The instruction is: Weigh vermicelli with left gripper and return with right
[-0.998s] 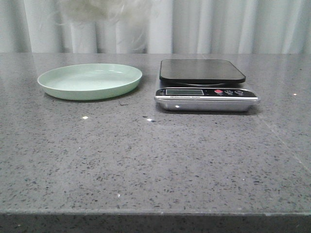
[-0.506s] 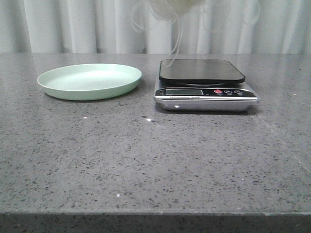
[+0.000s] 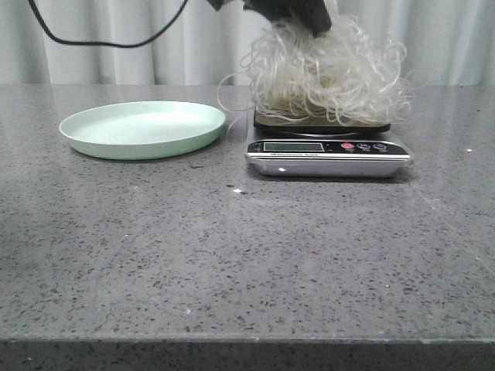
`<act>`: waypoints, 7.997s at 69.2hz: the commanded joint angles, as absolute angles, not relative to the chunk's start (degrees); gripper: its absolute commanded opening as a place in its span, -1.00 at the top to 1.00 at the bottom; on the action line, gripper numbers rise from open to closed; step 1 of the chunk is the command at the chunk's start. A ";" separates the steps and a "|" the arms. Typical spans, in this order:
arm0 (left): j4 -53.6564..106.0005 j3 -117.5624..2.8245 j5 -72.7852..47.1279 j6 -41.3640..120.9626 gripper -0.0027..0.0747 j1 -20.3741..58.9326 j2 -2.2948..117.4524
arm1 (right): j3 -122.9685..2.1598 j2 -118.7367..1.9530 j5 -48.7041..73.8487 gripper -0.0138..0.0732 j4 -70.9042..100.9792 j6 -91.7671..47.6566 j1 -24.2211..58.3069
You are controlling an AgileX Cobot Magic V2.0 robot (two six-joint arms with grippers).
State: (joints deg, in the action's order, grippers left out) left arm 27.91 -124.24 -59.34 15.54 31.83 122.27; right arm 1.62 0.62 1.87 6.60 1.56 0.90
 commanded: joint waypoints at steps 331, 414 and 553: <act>1.84 -30.43 -13.52 7.49 0.58 8.95 30.68 | -86.04 -100.77 46.79 -0.52 3.18 -3.64 23.09; 1.84 -30.43 -13.41 7.49 0.58 8.95 30.68 | -114.05 -95.76 49.53 0.33 11.07 -4.07 24.44; 3.56 -30.43 -13.41 7.49 0.58 8.95 30.68 | -123.91 -104.38 52.64 0.33 12.73 -5.47 27.71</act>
